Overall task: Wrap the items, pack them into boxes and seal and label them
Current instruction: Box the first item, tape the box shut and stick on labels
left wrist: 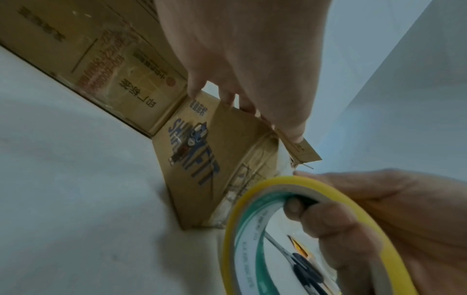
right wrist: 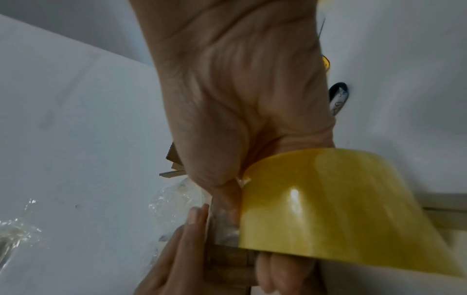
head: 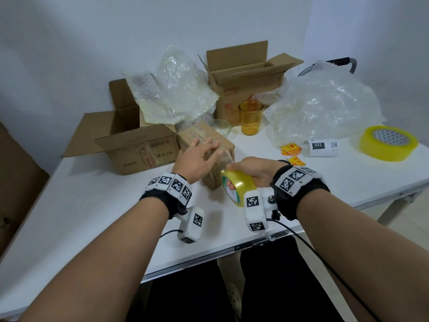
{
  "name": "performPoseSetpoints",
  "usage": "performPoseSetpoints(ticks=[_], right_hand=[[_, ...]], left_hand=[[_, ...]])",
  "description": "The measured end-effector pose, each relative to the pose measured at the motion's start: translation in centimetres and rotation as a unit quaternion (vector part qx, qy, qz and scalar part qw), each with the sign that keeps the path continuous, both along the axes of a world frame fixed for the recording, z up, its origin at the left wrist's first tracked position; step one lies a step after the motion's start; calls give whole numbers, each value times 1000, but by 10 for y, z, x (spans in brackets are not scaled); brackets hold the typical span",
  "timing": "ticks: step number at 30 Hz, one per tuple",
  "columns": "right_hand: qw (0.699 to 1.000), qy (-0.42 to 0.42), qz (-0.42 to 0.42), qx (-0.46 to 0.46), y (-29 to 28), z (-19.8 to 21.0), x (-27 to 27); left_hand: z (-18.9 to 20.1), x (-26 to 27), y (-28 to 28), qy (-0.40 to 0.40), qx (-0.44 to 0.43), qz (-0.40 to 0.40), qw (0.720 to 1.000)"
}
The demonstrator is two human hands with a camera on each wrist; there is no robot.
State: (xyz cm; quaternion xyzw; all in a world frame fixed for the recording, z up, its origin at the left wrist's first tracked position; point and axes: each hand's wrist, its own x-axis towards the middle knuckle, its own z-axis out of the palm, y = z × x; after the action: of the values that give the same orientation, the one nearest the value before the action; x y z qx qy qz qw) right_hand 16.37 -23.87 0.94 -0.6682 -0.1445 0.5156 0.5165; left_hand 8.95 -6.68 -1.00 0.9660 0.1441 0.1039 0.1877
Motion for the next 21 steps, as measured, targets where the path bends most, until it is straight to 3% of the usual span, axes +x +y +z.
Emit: performPoseSetpoints(ticks=[5,9,12,15,17,19,21], right_hand=[[1000,18,-1,-5,1,-2,-2],[1000,-24,2,21,1,-8,0],[994,-98,-38,-23,7,-16,6],[971,-176,-141,-76,2,-21,22],[949,-241,-159,-129,-12,-22,41],[897,-356,-120,-233,-30,-30,64],[860,-405,-119,-288,-40,-41,85]], left_hand=[[-3,5,-10,-45,44,19,998],[-5,14,-11,-14,135,18,991],[-7,17,-11,11,200,8,980],[-10,17,-9,24,224,3,974],[-11,18,-7,20,223,-2,975],[-10,19,-5,12,209,-9,978],[-8,20,-2,7,187,-17,982]])
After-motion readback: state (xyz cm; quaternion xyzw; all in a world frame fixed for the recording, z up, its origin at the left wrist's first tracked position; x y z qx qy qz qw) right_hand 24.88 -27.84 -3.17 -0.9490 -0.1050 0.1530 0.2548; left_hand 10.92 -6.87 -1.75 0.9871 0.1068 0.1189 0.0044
